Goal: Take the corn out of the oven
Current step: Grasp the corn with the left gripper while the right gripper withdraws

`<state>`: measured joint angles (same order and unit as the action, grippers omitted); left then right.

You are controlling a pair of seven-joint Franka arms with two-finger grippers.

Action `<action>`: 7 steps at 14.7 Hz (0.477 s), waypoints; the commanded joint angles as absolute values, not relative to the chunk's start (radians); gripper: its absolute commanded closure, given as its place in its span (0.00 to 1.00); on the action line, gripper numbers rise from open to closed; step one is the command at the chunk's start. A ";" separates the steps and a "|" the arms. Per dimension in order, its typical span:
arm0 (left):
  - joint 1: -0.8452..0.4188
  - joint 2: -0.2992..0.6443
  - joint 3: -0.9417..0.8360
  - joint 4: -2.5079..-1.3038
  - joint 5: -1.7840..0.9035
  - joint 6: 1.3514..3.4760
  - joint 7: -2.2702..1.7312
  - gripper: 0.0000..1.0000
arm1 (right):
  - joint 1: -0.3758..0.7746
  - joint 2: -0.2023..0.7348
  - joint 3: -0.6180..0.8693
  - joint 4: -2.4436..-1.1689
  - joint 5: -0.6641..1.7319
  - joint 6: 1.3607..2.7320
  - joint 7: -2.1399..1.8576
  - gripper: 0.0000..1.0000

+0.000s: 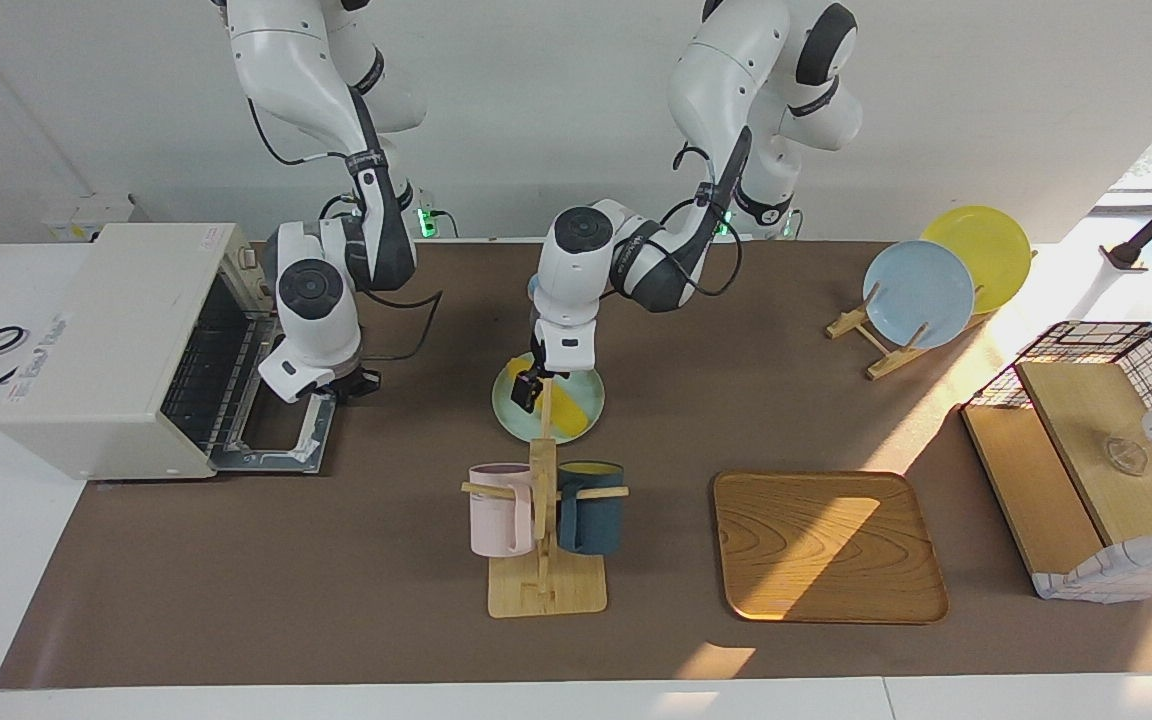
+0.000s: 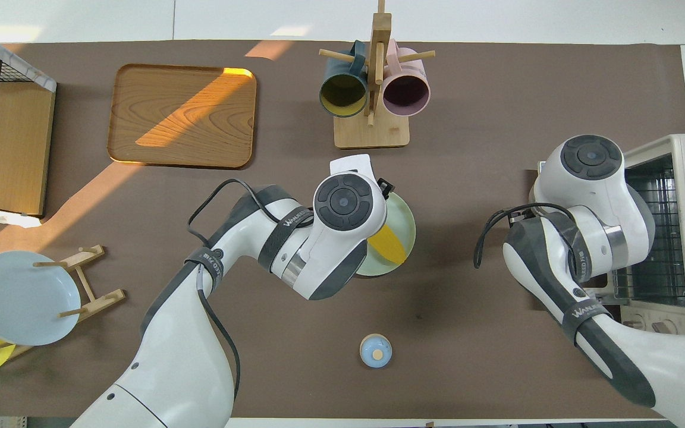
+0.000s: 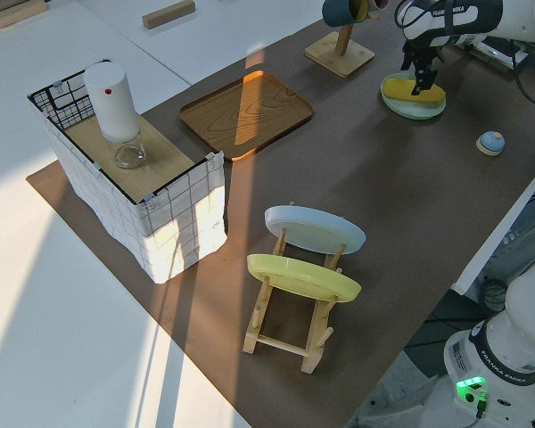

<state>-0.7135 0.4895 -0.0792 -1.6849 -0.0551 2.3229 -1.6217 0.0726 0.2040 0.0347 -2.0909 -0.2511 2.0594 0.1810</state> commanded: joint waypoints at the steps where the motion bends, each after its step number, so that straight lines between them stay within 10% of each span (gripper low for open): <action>1: -0.727 0.502 -0.067 -1.684 -0.029 2.330 -1.670 0.00 | 0.014 0.157 0.029 -1.990 -0.296 1.898 0.050 1.00; 7: -0.729 0.500 -0.067 -1.729 -0.020 2.345 -1.687 0.00 | -0.095 0.106 0.028 -1.875 -0.295 1.738 -0.168 1.00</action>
